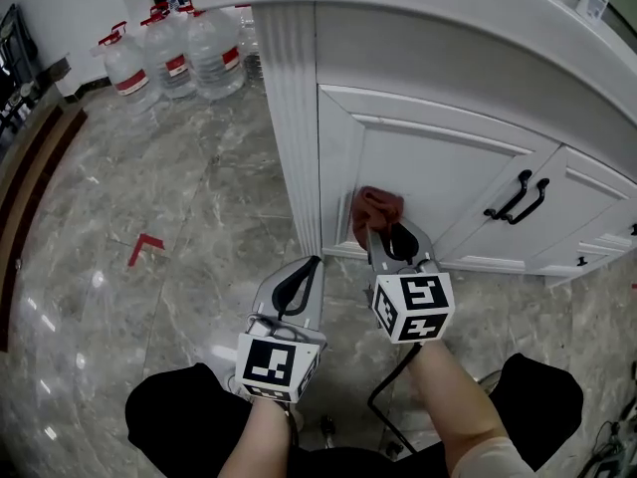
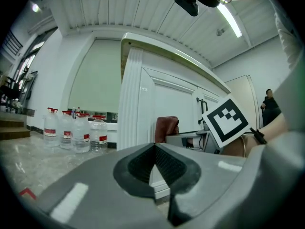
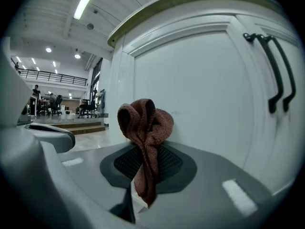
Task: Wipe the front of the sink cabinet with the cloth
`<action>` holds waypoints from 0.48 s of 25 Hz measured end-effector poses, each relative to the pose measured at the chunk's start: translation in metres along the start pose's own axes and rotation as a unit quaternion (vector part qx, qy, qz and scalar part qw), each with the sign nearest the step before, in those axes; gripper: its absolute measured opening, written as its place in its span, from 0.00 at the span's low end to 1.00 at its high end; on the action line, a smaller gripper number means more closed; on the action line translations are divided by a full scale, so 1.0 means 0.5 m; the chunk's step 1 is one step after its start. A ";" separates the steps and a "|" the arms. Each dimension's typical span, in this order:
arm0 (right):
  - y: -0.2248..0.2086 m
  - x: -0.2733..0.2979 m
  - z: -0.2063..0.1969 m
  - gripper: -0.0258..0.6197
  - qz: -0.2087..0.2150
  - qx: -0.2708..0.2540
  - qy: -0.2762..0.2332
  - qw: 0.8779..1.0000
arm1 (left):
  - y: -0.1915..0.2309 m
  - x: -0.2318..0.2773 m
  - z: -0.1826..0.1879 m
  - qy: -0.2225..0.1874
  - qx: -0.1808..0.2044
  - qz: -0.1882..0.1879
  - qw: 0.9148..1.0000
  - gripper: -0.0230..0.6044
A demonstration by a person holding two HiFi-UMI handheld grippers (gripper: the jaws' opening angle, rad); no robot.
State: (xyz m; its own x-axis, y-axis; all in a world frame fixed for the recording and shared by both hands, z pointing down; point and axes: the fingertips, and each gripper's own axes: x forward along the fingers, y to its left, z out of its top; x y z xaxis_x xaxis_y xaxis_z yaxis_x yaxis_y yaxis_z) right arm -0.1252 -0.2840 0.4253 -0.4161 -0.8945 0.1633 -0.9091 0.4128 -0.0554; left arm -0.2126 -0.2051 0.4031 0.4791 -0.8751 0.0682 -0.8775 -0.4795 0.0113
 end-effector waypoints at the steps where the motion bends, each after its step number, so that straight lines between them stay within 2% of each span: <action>1: -0.015 -0.008 -0.001 0.19 -0.005 0.000 0.001 1.000 | -0.013 0.007 0.000 0.000 0.000 -0.006 1.000 0.04; 12: -0.182 -0.108 -0.005 0.19 -0.071 0.013 0.004 0.997 | -0.122 0.069 0.005 -0.002 -0.011 -0.049 0.999 0.04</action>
State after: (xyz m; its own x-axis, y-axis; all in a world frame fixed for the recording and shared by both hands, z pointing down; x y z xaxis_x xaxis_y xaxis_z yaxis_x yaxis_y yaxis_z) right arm -0.0200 -0.2728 0.4241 -0.2836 -0.9421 0.1791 -0.9589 0.2777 -0.0576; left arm -0.1425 -0.2064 0.4021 0.5623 -0.8246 0.0618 -0.8269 -0.5609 0.0397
